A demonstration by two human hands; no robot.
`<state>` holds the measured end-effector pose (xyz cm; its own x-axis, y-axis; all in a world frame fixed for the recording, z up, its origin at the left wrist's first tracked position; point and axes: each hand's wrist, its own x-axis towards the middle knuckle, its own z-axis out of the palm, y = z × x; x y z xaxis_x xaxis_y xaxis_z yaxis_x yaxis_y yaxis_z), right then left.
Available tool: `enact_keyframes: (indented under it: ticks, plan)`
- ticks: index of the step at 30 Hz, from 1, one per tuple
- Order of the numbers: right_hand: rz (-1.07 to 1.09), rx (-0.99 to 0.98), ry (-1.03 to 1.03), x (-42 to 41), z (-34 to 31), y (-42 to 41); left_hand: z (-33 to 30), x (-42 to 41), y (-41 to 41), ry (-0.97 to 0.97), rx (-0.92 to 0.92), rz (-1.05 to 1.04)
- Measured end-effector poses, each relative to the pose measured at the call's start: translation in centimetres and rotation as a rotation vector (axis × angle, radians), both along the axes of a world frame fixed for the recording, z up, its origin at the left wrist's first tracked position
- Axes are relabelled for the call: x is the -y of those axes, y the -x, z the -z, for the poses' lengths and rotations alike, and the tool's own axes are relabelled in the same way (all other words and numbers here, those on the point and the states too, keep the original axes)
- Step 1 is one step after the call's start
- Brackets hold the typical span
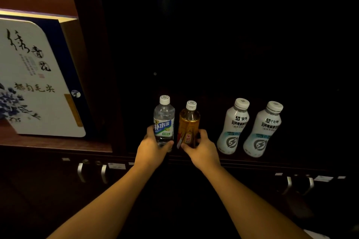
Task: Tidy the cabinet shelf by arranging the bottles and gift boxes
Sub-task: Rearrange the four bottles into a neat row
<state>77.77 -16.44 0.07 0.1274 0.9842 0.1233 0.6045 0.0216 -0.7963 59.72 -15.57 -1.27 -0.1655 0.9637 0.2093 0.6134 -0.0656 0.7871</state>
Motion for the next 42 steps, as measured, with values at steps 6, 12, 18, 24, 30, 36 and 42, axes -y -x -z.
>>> enact_keyframes:
  ticks: [6,12,18,24,30,36,42]
  plan:
    - [0.000,0.005,0.006,0.0,-0.1,0.8,0.0,0.0,-0.5,-0.014,0.021,-0.012]
    - [-0.011,0.005,0.006,0.1,0.0,0.7,0.1,-0.3,-0.5,-0.007,0.006,-0.002]
    - [-0.016,0.007,0.056,0.9,0.4,-0.3,0.2,0.6,-0.2,-0.037,0.021,-0.019]
    - [0.014,0.040,0.019,2.4,0.9,-3.1,-0.4,3.9,-2.0,-0.257,-0.041,-0.059]
    - [0.024,0.117,-0.062,4.3,0.7,-7.5,-1.4,6.1,-7.2,-0.275,-0.112,0.087]
    - [0.140,0.185,-0.105,6.1,0.4,-12.2,-1.3,5.8,-13.6,-0.149,-0.156,0.230]
    - [0.303,0.057,-0.119,6.0,0.8,-16.7,-0.9,4.2,-18.0,-0.056,-0.108,0.267]
